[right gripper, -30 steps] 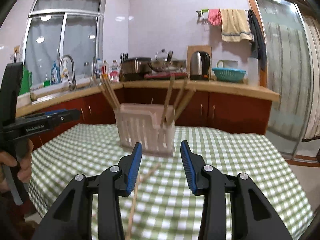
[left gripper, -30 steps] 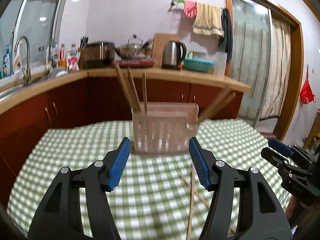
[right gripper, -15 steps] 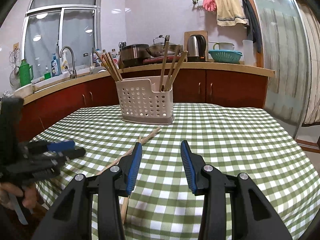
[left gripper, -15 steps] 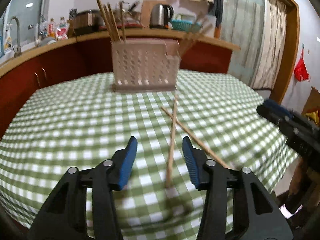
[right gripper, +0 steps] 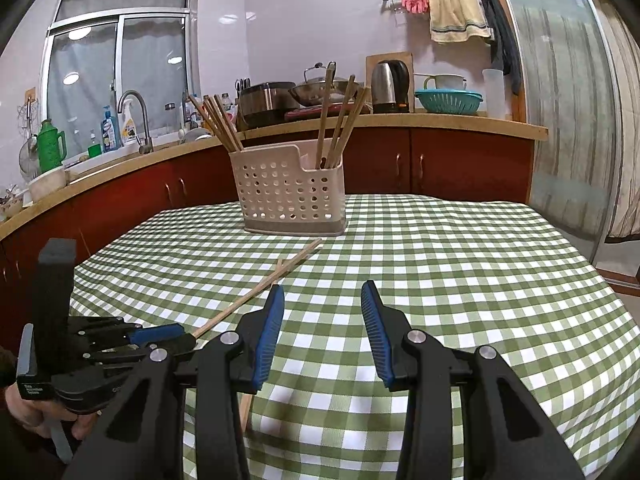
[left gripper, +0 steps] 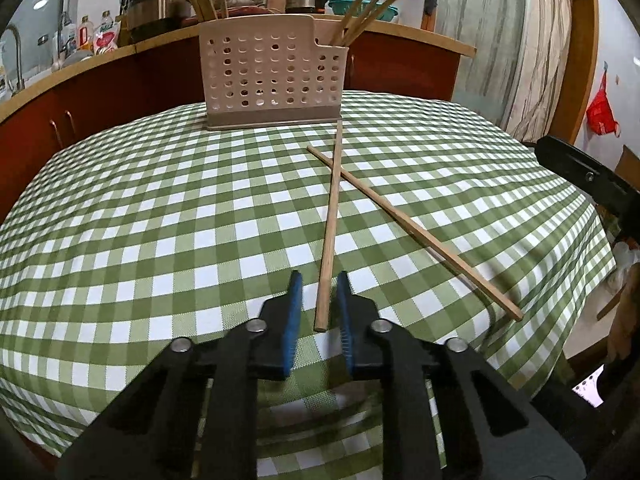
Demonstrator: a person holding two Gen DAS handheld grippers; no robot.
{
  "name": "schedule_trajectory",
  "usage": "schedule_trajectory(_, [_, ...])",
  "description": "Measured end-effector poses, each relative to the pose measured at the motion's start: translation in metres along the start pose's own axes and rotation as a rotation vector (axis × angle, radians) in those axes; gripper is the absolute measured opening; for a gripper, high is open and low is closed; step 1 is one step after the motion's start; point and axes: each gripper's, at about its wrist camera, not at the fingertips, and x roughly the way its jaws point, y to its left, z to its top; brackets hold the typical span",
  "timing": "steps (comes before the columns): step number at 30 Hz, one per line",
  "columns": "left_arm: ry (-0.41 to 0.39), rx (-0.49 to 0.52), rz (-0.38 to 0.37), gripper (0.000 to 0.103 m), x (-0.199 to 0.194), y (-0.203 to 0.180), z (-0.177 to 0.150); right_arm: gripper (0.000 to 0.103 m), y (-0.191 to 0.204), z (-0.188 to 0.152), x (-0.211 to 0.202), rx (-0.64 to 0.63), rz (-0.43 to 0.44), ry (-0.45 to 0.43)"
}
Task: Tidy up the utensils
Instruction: 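Close the right tool on a chopstick while the left tool grasps the last one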
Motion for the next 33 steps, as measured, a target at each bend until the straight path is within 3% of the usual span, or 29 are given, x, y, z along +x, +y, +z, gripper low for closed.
schedule_trajectory(1, [-0.002,0.003,-0.002,0.008,0.000,0.000,0.000,0.040,0.000,-0.001,0.001,0.001,0.002,0.004])
schedule_trajectory(17, [-0.013,-0.001,0.022,0.007,-0.004,0.007,0.003,0.040,0.013,-0.018,0.010,-0.019,0.044,0.074])
schedule_trajectory(23, [-0.015,-0.024,0.050,0.007,-0.007,0.017,0.003,0.036,0.025,-0.028,0.019,-0.037,0.090,0.139])
schedule_trajectory(27, [-0.017,-0.031,0.061,0.007,-0.010,0.022,0.003,0.027,0.031,-0.035,0.028,-0.048,0.123,0.195])
schedule_trajectory(33, [-0.019,-0.037,0.077,0.006,-0.015,0.028,0.000,0.025,0.038,-0.046,0.037,-0.067,0.147,0.286])
